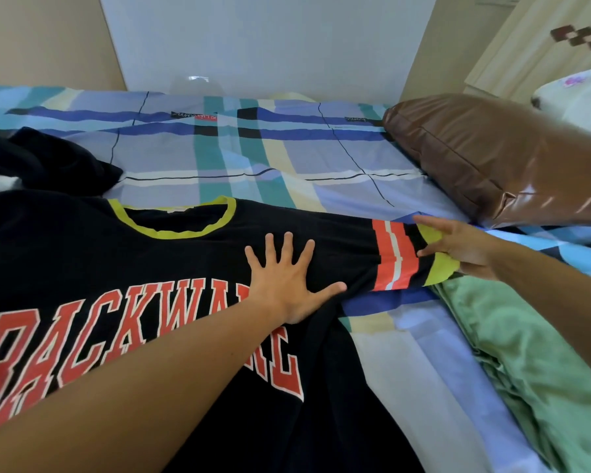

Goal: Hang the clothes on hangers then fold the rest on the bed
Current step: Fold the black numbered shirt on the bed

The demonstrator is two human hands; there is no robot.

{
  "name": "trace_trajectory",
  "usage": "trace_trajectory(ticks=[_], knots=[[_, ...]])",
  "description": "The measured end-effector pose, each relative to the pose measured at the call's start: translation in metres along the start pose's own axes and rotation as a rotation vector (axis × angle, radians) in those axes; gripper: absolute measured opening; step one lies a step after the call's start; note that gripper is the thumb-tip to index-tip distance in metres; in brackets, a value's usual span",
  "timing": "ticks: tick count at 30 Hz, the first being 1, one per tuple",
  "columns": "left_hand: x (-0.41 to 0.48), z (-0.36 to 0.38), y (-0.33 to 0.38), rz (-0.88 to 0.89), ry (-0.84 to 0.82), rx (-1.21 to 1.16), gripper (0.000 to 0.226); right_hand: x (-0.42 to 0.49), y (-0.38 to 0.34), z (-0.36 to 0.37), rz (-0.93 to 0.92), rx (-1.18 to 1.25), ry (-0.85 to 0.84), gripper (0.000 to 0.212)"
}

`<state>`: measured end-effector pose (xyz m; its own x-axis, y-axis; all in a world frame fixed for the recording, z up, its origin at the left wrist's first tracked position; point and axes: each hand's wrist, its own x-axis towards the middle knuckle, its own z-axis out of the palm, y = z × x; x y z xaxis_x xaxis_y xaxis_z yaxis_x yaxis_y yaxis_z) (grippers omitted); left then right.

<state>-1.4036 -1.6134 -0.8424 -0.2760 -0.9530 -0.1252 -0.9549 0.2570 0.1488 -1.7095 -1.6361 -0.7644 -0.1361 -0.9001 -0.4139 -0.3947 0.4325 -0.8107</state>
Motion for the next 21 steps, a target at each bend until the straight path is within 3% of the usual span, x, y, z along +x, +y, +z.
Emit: trace_trajectory(ticks=[3, 6, 10, 12, 14, 15, 18, 21], knots=[[0.000, -0.008, 0.004, -0.054, -0.067, 0.021, 0.111, -0.014, -0.017, 0.001, 0.013, -0.093, 0.052, 0.049], [-0.008, -0.024, 0.006, -0.072, -0.143, -0.025, 0.108, -0.025, -0.049, 0.009, -0.042, -0.223, 0.108, 0.049], [-0.040, -0.047, -0.010, 0.020, -0.239, -0.198, 0.097, -0.047, -0.122, 0.043, -0.256, -0.526, 0.109, 0.019], [-0.064, -0.060, -0.027, 0.027, -0.248, -0.255, 0.092, -0.065, -0.166, 0.077, -0.378, -0.699, 0.036, 0.032], [-0.089, -0.074, -0.049, 0.024, -0.237, -0.281, 0.088, -0.076, -0.198, 0.113, -0.375, -0.592, -0.126, 0.071], [-0.102, -0.080, -0.062, 0.023, -0.227, -0.284, 0.086, -0.080, -0.208, 0.130, -0.369, -0.528, -0.185, 0.080], [-0.137, -0.093, -0.105, 0.010, -0.192, -0.246, 0.081, -0.078, -0.217, 0.174, -0.417, -0.492, -0.190, 0.074], [-0.169, -0.098, -0.147, -0.052, -0.158, -0.187, 0.075, -0.059, -0.179, 0.203, -0.592, -0.676, 0.012, 0.059]])
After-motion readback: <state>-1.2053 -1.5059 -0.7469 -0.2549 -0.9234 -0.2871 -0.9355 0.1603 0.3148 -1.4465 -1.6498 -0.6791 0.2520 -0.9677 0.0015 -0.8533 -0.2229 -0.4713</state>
